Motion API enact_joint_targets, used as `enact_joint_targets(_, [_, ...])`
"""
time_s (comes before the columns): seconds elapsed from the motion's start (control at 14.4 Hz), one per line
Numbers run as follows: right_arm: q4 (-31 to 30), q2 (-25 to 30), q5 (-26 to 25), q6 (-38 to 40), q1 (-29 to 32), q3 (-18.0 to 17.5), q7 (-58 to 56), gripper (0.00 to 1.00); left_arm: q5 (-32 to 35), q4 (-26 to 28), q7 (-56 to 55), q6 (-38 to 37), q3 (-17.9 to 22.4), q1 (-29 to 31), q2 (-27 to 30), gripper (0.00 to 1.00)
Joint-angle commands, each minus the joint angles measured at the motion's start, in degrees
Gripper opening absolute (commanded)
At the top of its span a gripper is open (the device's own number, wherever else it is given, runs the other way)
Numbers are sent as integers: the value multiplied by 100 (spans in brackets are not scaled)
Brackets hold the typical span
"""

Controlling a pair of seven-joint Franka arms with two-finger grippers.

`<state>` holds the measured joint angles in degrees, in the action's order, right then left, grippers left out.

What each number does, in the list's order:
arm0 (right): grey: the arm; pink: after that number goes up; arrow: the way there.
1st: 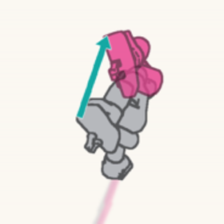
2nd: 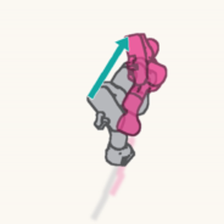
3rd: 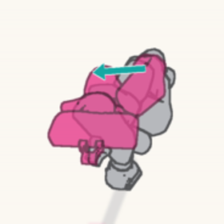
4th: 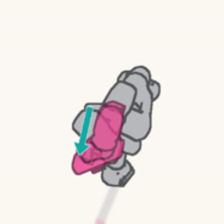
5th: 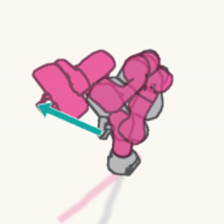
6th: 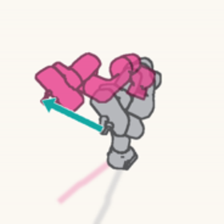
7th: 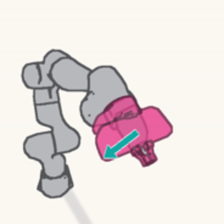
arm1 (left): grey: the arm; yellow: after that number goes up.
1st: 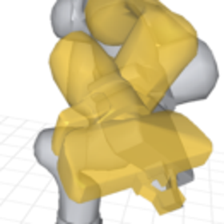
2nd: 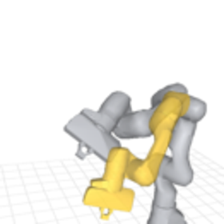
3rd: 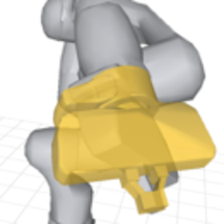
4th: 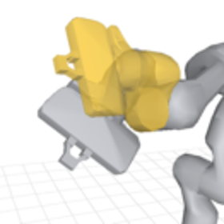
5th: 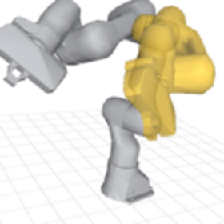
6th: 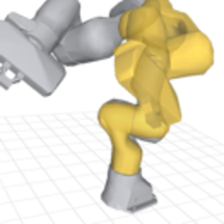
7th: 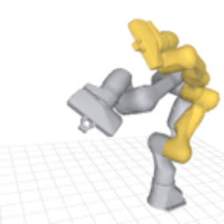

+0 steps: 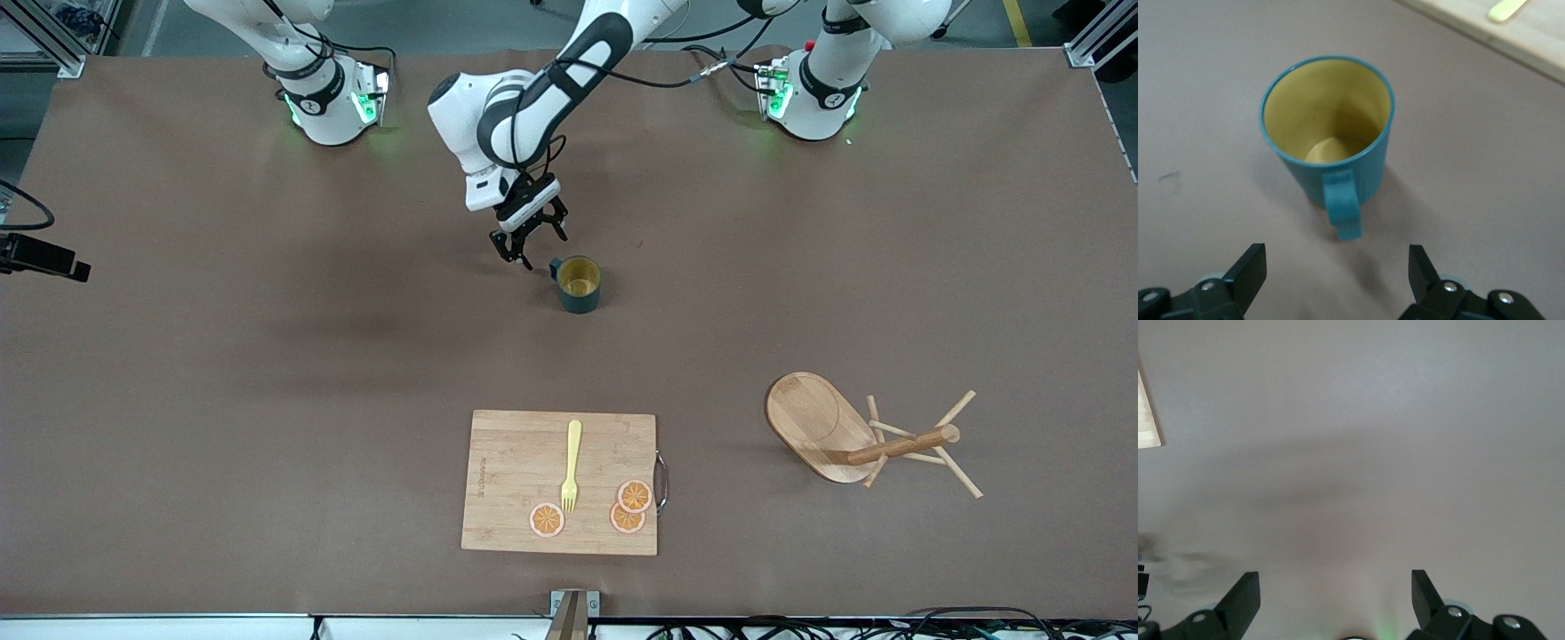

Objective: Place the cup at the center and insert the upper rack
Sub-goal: 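Lower the left gripper and close it on the mug handle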

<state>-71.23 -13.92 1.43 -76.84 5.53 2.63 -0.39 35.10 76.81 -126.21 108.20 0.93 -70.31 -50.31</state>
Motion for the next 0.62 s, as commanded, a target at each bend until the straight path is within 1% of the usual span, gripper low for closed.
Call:
enact_joint_targets(0.0, [-102,65,6,28,-95,-8,127,100,584,-201,-35,-36,100,-71,-277,87])
enact_joint_targets(0.07, [-102,74,-29,28,-192,0,118,100,664,-280,-35,-36,100,-114,-330,80])
enact_joint_targets(0.14, [-102,126,-73,2,-323,70,66,100,691,-315,-43,-79,118,-150,-357,76])
enact_joint_targets(0.21, [-111,214,-195,-7,-368,114,-91,100,770,-307,-70,-141,118,-211,-357,74])
enact_joint_targets(0.35, [-163,363,-249,28,-395,106,-163,100,1024,-307,-149,-247,197,-273,-357,74])
enact_joint_targets(0.56, [-549,688,-240,11,-474,132,-163,100,1078,-307,-158,-247,284,-273,-357,73])
